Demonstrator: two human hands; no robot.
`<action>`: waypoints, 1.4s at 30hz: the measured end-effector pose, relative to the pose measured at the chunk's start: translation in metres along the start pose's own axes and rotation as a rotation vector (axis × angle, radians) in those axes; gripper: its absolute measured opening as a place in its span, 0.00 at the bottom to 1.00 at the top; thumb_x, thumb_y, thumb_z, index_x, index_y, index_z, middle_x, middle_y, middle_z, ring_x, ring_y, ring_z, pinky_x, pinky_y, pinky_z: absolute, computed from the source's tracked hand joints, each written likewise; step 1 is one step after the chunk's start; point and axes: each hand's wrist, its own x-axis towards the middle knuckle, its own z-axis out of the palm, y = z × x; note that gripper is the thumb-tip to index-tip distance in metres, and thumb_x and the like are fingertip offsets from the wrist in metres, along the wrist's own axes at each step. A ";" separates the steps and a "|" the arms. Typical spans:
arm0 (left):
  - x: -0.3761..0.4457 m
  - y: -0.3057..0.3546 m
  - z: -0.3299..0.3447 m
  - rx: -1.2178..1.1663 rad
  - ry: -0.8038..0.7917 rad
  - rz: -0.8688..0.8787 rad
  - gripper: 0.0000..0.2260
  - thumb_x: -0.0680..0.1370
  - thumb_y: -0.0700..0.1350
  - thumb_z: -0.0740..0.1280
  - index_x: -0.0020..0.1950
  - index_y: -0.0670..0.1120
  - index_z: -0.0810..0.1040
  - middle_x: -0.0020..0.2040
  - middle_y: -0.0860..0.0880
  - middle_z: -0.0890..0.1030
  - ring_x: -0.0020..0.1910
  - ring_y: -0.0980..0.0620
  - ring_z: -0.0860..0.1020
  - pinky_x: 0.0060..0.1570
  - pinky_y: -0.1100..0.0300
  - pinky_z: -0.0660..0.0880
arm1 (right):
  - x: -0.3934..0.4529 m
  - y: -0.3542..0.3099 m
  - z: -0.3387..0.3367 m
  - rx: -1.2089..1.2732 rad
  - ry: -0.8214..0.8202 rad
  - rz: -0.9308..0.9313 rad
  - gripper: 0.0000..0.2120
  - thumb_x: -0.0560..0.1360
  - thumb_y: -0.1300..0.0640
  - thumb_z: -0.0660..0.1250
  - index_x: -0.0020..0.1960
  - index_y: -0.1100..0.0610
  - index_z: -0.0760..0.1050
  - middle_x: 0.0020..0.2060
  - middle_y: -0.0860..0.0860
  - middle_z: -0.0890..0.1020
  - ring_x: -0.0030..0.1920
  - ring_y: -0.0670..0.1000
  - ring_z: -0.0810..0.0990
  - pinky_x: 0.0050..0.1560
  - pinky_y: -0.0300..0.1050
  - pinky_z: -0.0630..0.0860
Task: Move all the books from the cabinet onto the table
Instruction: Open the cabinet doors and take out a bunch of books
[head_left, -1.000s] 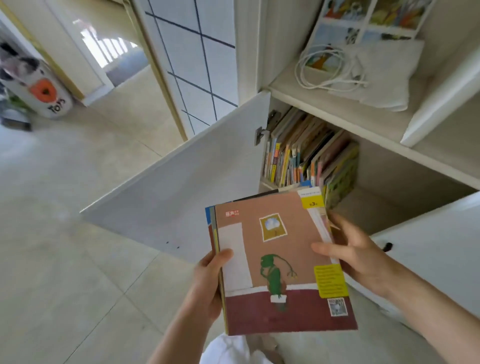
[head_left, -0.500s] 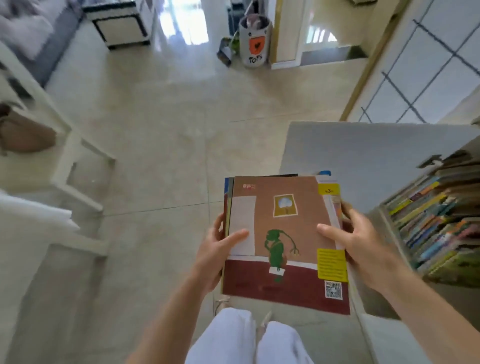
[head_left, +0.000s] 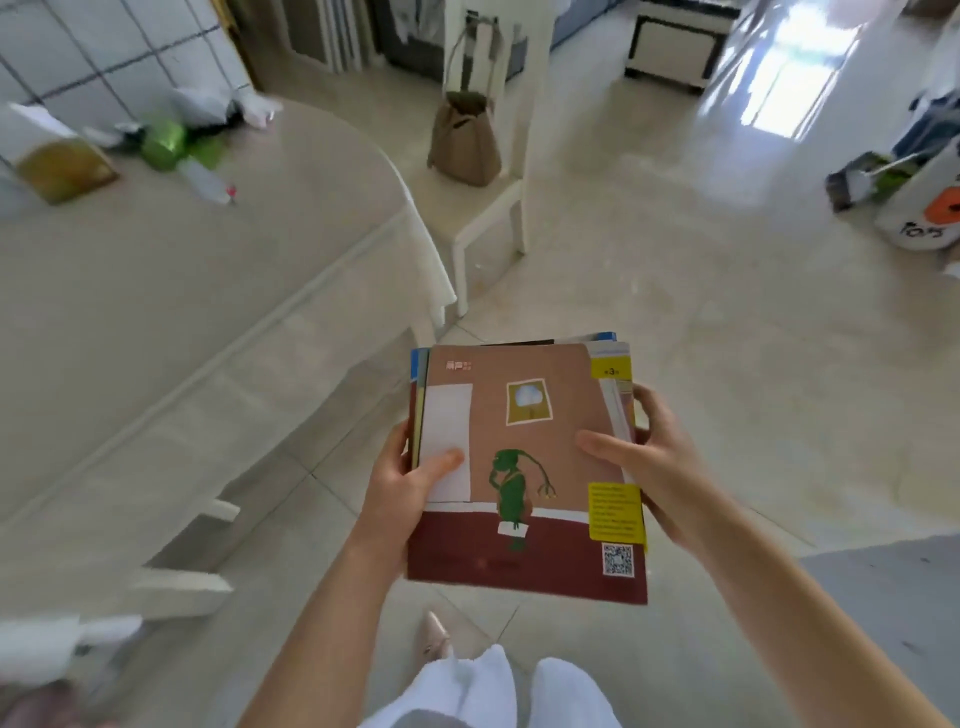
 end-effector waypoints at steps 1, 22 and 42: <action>0.004 0.008 -0.025 -0.018 0.035 0.011 0.16 0.74 0.39 0.71 0.57 0.57 0.76 0.50 0.48 0.85 0.46 0.45 0.85 0.43 0.49 0.81 | 0.011 -0.004 0.028 -0.013 -0.034 0.004 0.30 0.68 0.64 0.75 0.64 0.46 0.68 0.47 0.57 0.84 0.44 0.58 0.86 0.44 0.59 0.82; 0.100 0.091 -0.311 -0.186 0.586 0.167 0.21 0.72 0.38 0.73 0.62 0.52 0.74 0.54 0.49 0.84 0.50 0.48 0.84 0.53 0.48 0.80 | 0.180 -0.066 0.388 -0.235 -0.482 0.008 0.28 0.67 0.70 0.75 0.60 0.53 0.69 0.47 0.57 0.85 0.45 0.58 0.85 0.46 0.58 0.82; 0.259 0.182 -0.421 0.046 1.045 0.170 0.14 0.64 0.28 0.75 0.43 0.44 0.82 0.37 0.55 0.85 0.35 0.65 0.81 0.38 0.67 0.76 | 0.382 -0.152 0.595 -0.488 -0.930 -0.216 0.21 0.61 0.81 0.69 0.38 0.55 0.78 0.25 0.43 0.81 0.27 0.39 0.78 0.30 0.35 0.76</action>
